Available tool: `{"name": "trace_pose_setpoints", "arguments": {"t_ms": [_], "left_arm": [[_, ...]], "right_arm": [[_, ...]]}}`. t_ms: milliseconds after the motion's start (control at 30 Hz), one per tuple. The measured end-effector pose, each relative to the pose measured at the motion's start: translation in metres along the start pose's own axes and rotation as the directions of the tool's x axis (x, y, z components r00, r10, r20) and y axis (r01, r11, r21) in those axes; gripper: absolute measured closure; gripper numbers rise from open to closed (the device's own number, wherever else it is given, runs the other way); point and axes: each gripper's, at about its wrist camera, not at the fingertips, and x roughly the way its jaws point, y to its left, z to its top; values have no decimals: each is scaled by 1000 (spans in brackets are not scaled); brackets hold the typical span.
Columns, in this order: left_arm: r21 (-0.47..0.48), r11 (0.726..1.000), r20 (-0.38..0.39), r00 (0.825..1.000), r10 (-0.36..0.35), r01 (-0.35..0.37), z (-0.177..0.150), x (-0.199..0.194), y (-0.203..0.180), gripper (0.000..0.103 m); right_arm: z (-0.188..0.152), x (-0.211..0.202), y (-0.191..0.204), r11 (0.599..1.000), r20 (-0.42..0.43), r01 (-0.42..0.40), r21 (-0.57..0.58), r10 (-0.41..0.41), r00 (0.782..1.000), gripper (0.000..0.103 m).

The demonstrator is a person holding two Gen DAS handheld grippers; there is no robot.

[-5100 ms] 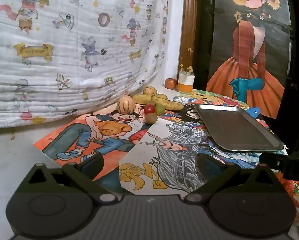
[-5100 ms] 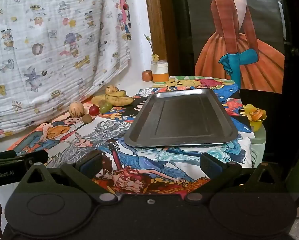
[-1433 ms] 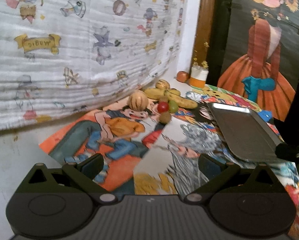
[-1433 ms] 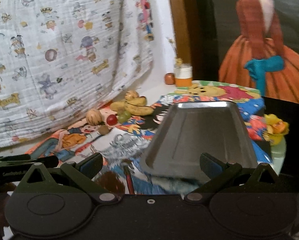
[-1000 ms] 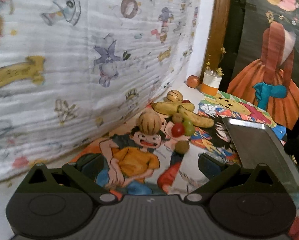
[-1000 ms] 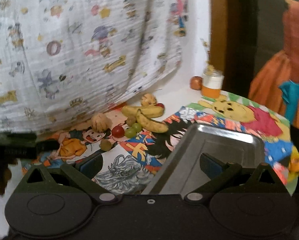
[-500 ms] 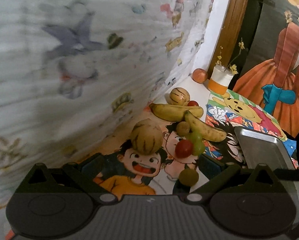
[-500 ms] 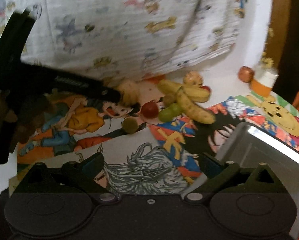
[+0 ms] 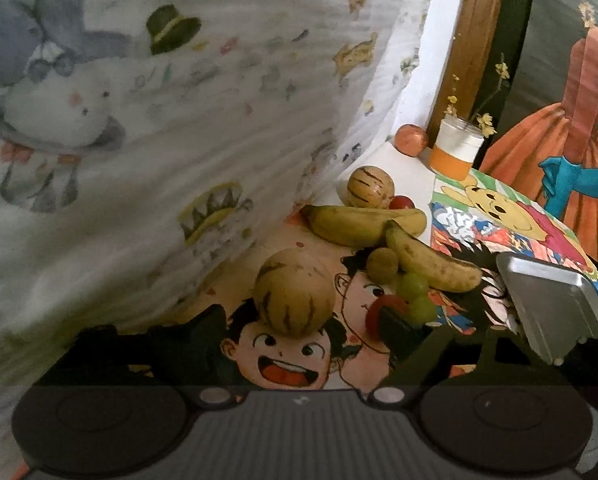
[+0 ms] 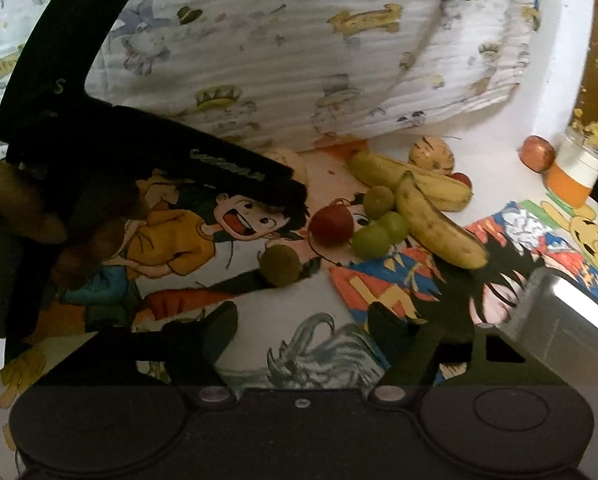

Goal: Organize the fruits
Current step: 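Grasp the striped melon with the left tool while the right tool grasps the small brown fruit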

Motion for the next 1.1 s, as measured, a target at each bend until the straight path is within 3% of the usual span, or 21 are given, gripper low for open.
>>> {"name": "trace_pose_setpoints", "arguments": {"t_ms": [500, 800, 1100], "left_arm": [[-95, 995, -4, 1000, -18, 17, 7, 17, 13, 44], [-134, 991, -12, 999, -31, 29, 9, 23, 14, 48], [-150, 988, 0, 999, -44, 43, 3, 14, 13, 49]], "right_arm": [[15, 21, 10, 999, 17, -33, -5, 33, 999, 58], [17, 24, 8, 999, 27, -34, 18, 33, 999, 75], [9, 13, 4, 995, 38, -51, 83, 47, 998, 75]]}}
